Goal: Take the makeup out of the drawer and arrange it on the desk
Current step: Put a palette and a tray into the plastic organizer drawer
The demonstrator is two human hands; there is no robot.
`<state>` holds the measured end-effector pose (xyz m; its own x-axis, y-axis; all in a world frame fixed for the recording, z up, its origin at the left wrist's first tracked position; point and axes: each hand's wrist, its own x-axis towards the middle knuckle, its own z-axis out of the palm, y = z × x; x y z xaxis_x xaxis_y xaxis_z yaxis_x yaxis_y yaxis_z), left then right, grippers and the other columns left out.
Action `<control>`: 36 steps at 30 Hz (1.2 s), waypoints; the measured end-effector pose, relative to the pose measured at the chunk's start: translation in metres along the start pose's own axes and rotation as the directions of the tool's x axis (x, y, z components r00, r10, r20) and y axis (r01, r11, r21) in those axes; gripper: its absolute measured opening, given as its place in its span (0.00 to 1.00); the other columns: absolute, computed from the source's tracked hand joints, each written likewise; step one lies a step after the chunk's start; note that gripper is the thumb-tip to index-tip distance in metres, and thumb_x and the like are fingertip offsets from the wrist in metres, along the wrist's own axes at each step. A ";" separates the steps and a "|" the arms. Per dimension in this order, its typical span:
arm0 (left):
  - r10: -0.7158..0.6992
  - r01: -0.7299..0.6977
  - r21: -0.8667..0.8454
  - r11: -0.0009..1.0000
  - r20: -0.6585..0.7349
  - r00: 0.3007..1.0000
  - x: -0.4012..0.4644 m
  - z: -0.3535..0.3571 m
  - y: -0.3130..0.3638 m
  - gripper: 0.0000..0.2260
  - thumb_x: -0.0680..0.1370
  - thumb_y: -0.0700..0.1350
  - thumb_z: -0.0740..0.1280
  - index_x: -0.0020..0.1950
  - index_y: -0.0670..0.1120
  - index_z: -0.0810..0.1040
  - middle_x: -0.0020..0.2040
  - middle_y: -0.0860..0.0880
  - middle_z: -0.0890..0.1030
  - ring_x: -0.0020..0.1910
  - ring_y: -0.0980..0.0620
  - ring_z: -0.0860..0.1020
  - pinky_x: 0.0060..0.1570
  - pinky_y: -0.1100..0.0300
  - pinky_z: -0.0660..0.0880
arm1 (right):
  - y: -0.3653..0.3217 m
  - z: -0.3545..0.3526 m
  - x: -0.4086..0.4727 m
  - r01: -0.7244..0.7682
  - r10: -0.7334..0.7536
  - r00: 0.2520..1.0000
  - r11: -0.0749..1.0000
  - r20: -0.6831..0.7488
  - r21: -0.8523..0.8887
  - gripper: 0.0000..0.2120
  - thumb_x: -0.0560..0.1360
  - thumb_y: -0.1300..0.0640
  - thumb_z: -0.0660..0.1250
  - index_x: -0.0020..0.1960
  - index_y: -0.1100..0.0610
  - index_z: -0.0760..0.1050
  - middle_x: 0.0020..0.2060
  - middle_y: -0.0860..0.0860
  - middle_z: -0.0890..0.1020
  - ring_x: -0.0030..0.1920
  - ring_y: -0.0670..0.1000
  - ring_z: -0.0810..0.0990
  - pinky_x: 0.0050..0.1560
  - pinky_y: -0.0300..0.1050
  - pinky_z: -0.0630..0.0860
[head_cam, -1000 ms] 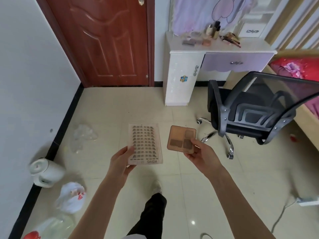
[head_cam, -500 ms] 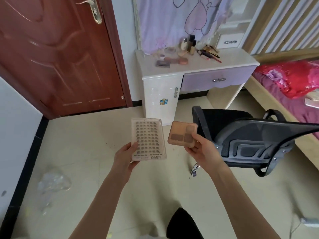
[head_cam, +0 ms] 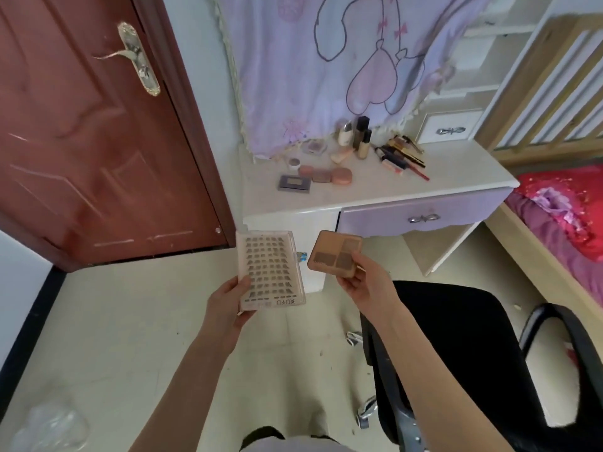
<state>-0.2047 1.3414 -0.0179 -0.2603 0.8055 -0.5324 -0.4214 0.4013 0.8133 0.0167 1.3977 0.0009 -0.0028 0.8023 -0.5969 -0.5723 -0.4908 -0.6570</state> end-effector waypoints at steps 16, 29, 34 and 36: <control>-0.082 0.079 -0.067 0.995 -0.048 0.995 0.236 0.092 0.075 0.10 0.79 0.41 0.62 0.59 0.43 0.75 0.50 0.48 0.81 0.47 0.52 0.79 0.44 0.59 0.75 | -0.074 0.049 0.250 -0.094 0.064 0.972 0.988 -0.227 -0.124 0.06 0.79 0.64 0.60 0.52 0.65 0.74 0.40 0.55 0.78 0.39 0.50 0.76 0.42 0.42 0.75; -0.191 0.186 0.066 0.980 0.074 0.979 0.384 0.134 0.149 0.11 0.78 0.41 0.63 0.60 0.42 0.75 0.50 0.47 0.82 0.45 0.52 0.81 0.38 0.62 0.78 | -0.089 0.084 0.377 -0.228 0.066 0.921 0.889 -0.383 -0.397 0.11 0.77 0.66 0.63 0.57 0.68 0.75 0.39 0.58 0.79 0.34 0.52 0.74 0.38 0.46 0.74; -0.223 0.209 0.134 0.969 0.096 0.970 0.400 0.154 0.149 0.13 0.78 0.41 0.63 0.62 0.40 0.74 0.56 0.44 0.81 0.49 0.50 0.80 0.39 0.63 0.78 | -0.091 0.090 0.387 -0.228 -0.031 0.926 0.751 -0.377 -0.620 0.12 0.73 0.62 0.65 0.53 0.68 0.79 0.43 0.64 0.82 0.46 0.63 0.81 0.57 0.62 0.75; -0.227 0.206 0.175 0.963 0.109 0.968 0.406 0.163 0.149 0.14 0.78 0.41 0.63 0.63 0.40 0.74 0.57 0.43 0.80 0.51 0.49 0.79 0.42 0.61 0.78 | -0.097 0.088 0.391 -0.230 -0.015 0.932 0.746 -0.361 -0.625 0.15 0.73 0.61 0.65 0.51 0.73 0.75 0.48 0.70 0.79 0.49 0.68 0.79 0.58 0.65 0.72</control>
<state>-0.2314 1.7992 -0.0746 -0.0618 0.7362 -0.6740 -0.3071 0.6285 0.7146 -0.0006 1.7890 -0.1280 0.3025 0.6328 -0.7128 0.0860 -0.7629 -0.6408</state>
